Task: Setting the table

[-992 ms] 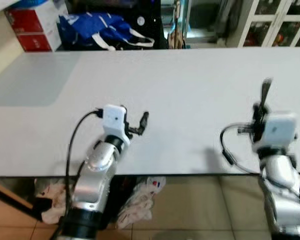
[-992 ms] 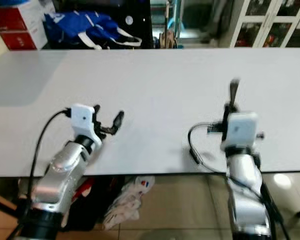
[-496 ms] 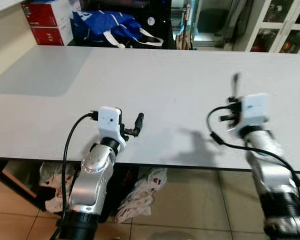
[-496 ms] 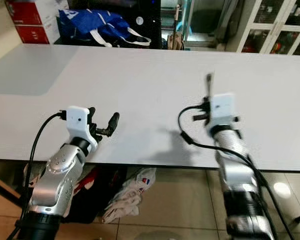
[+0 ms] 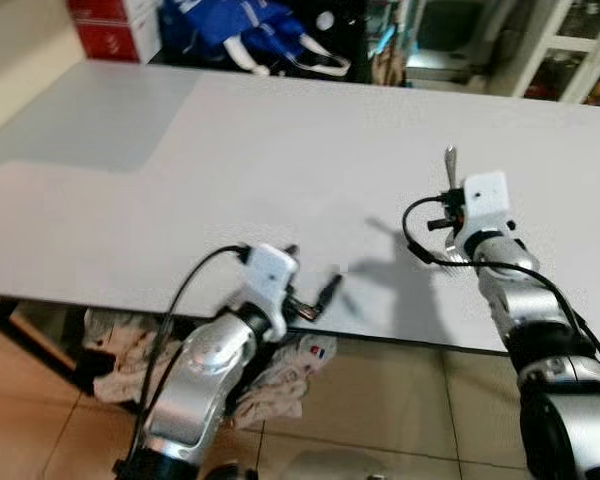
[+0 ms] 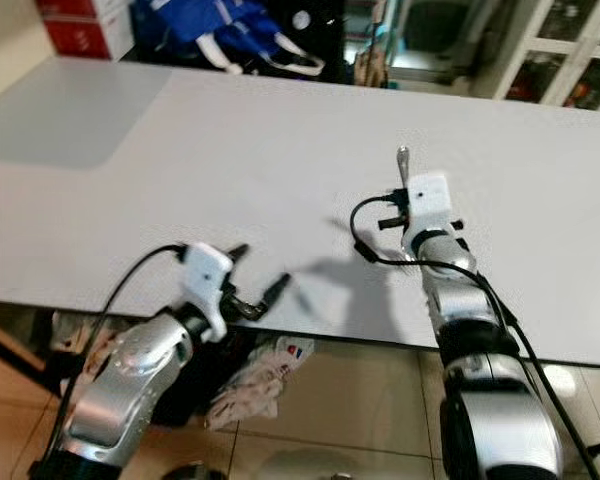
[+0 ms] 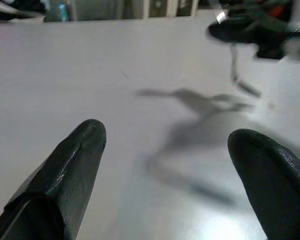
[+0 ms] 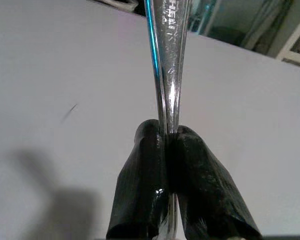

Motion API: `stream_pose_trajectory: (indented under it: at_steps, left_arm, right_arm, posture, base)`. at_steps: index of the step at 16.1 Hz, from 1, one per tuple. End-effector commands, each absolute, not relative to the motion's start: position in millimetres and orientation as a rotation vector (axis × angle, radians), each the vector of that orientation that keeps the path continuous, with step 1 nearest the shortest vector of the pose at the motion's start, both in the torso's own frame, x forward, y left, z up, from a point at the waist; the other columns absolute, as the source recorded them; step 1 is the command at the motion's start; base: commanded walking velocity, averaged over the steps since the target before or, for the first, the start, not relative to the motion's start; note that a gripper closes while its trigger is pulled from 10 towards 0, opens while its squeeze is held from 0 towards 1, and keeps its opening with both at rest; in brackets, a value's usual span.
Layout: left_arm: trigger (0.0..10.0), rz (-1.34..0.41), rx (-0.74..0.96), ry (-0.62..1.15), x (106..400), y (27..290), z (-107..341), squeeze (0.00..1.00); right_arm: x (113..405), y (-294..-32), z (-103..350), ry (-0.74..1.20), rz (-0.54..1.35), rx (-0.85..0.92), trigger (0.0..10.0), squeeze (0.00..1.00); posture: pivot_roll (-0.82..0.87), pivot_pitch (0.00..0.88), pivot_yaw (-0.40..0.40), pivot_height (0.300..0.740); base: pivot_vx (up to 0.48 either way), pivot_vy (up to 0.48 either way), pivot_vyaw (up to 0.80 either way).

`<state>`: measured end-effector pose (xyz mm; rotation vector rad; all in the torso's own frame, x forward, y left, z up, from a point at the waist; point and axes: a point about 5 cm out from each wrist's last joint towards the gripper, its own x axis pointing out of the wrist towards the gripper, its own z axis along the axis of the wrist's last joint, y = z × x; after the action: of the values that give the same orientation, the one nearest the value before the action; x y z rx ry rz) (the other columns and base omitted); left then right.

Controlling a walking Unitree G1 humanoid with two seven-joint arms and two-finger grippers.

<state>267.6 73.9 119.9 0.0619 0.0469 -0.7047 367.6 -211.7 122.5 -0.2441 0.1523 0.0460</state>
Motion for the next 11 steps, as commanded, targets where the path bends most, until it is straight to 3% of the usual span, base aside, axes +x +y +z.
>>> stream_pose_trajectory:
  at_steps: [1,11]
  left_arm:
    - [10.0,-0.788,0.084,-0.004,269,60,136,0.00]
    - [10.0,-0.829,-0.013,-0.052,253,51,171,0.00]
  right_arm:
    - [369,-219,120,0.175,0.030,-0.289,0.0,0.00]
    - [363,-238,100,0.292,-0.056,-0.400,0.0,0.00]
  posture:
    - [0.08,0.063,-0.061,0.740]
    - [0.10,0.128,-0.063,0.740]
  base:
    - [0.000,0.000,0.00]
    - [0.000,0.000,0.00]
